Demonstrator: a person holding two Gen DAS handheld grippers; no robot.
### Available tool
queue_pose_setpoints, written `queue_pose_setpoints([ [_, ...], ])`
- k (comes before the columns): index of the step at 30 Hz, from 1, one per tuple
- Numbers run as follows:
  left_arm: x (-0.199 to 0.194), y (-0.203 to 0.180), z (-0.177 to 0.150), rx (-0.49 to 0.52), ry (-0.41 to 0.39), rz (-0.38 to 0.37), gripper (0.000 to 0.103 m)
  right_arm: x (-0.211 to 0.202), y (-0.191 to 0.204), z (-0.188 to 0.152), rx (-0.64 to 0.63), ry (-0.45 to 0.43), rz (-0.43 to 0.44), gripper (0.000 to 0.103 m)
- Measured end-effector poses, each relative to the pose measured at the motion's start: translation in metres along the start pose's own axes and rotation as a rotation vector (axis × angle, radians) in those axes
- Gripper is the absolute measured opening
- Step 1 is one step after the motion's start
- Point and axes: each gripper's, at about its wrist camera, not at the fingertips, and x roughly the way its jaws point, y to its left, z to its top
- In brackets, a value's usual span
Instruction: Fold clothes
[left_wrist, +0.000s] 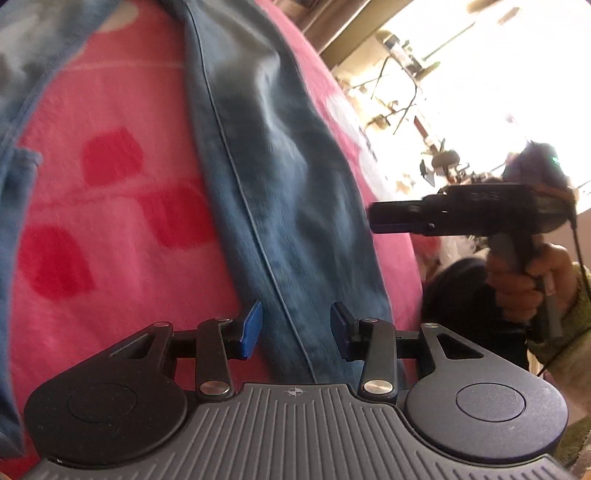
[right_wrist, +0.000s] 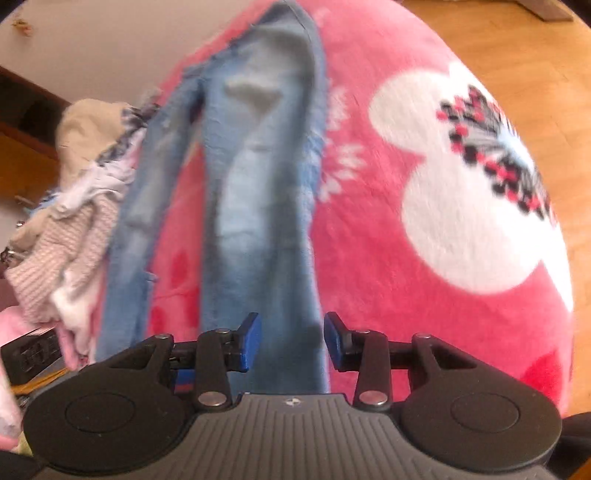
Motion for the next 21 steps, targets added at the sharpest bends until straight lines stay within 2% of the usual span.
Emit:
queue_pose_setpoints([
  [2,0.004,-0.001,-0.002,-0.003,0.009,0.007,0.036,0.010,-0.005,-0.006,0.003,0.007,-0.017,0.032],
  [4,0.008,-0.003,-0.004,-0.006,0.019,0.015,0.029,0.013,-0.005,-0.011,-0.011,-0.005,-0.037,0.005],
  [5,0.010,-0.004,-0.006,-0.008,0.023,0.019,0.025,0.012,-0.004,-0.013,-0.021,-0.012,-0.045,0.003],
  [8,0.013,-0.008,-0.004,0.005,0.038,0.011,0.024,-0.005,-0.001,-0.018,0.008,-0.051,-0.040,0.002],
  [12,0.020,-0.012,-0.004,0.020,0.066,0.015,0.024,-0.014,-0.003,-0.026,0.007,-0.070,-0.090,0.002],
  [14,0.021,-0.012,-0.002,0.024,0.073,0.019,0.024,-0.004,-0.014,-0.027,0.048,-0.025,-0.098,0.004],
  [16,0.022,-0.014,-0.001,0.032,0.081,0.020,0.024,-0.005,-0.020,-0.024,0.098,-0.014,-0.070,0.007],
  [17,0.022,-0.014,-0.002,0.036,0.087,0.019,0.024,-0.006,-0.020,-0.020,0.096,-0.029,-0.069,0.010],
  [19,0.027,-0.018,-0.003,0.035,0.098,0.012,0.024,-0.007,-0.020,-0.012,0.093,-0.057,-0.069,0.032],
  [21,0.030,-0.018,-0.002,0.031,0.104,0.008,0.024,-0.009,-0.020,-0.004,0.090,-0.086,-0.069,0.037],
])
